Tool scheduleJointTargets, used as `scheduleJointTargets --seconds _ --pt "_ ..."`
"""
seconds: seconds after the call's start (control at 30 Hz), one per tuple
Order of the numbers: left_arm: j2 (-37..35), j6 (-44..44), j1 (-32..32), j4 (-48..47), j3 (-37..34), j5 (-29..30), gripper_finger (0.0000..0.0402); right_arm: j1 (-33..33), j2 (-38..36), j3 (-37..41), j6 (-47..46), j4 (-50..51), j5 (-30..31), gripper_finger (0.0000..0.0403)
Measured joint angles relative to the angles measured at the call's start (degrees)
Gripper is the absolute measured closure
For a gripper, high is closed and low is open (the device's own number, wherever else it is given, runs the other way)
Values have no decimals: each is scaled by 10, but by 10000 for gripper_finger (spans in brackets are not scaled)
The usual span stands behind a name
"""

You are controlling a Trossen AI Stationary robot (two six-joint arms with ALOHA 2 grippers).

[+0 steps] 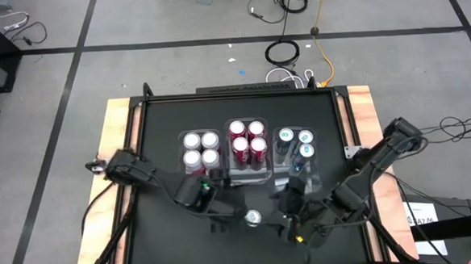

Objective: Sort soda cans
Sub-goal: Put the silver blue soda can into the middle right transparent bin

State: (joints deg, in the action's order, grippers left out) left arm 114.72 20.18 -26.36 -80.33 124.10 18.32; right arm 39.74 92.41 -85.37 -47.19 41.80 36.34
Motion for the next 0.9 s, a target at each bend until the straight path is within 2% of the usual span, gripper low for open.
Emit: scheduleJointTargets --seconds 0.17,0.33,0.5,0.7,0.9 --pt "-119 3 -12 123 -183 5 97 -17 36 -38 13 13 -1 19" --pt "-267 5 -12 286 -404 -46 97 -29 61 -41 -13 9 -4 19" --pt "-409 26 -12 393 -563 -51 97 -47 79 -41 -13 -24 -29 19" --pt "-531 51 -12 450 -686 -54 97 -80 99 -41 -27 -33 -114 19" --pt "-593 71 -12 475 -753 -59 97 -101 119 -41 -59 -29 -154 19"
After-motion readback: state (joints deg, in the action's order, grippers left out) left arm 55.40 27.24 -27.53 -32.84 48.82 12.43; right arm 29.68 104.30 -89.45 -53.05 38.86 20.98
